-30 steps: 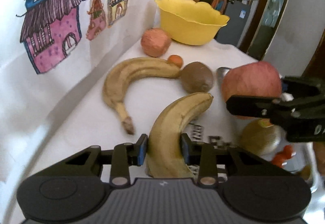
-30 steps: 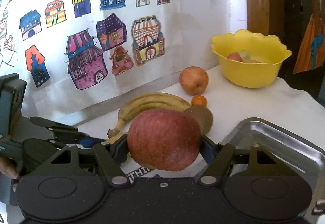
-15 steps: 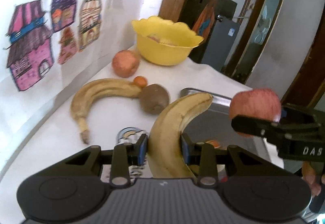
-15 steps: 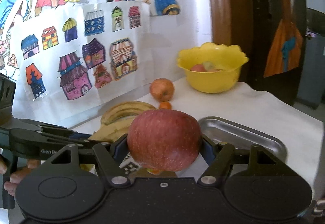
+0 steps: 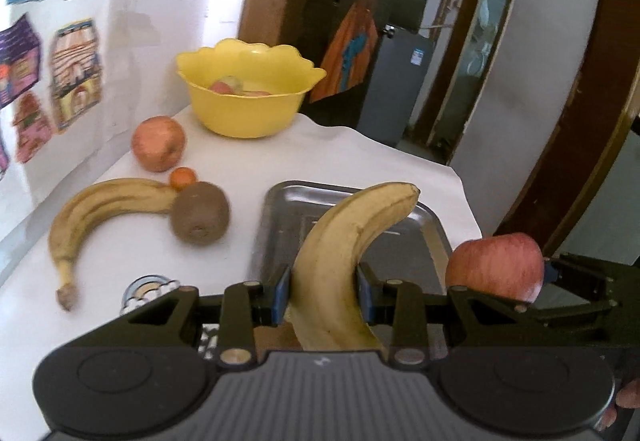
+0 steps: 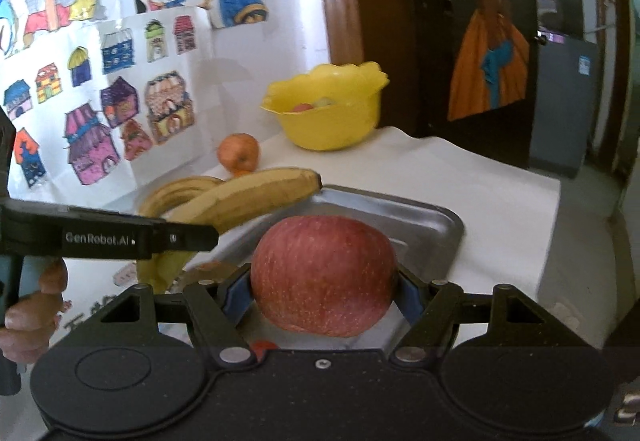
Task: Organize fruits
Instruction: 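Carry the banana and the apple over the metal tray with both tools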
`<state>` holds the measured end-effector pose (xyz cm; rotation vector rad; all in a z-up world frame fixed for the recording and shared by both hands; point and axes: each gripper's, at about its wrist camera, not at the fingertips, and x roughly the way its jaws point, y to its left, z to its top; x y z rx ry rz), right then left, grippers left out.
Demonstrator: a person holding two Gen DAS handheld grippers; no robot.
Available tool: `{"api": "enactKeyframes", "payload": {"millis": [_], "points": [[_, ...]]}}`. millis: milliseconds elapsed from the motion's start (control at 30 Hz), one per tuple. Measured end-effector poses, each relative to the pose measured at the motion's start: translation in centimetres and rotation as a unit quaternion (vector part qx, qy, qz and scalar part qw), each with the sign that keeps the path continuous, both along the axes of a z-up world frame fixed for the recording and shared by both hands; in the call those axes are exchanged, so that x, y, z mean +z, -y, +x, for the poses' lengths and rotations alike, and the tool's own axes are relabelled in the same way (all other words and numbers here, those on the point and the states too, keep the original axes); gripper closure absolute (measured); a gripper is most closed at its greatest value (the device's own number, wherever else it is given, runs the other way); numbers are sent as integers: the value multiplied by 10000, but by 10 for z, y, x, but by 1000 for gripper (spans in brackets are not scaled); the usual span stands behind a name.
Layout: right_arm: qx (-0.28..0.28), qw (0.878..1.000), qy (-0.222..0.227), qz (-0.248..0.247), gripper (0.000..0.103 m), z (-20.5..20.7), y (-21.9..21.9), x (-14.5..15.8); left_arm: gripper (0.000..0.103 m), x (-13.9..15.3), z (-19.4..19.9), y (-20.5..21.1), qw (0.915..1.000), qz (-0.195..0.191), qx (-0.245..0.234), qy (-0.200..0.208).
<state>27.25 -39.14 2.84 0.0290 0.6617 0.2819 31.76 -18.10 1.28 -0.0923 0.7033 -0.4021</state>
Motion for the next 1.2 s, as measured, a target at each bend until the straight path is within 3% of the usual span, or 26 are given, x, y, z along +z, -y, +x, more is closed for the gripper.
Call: {"api": "enactKeyframes", "payload": {"millis": [467, 1200], "points": [[-33, 9999, -101, 80, 30, 13, 10, -30, 66, -17, 23, 37, 9991, 399, -100, -121], [-16, 10000, -3, -98, 30, 21, 6, -49, 64, -34, 34, 55, 9979, 616, -106, -187]]}}
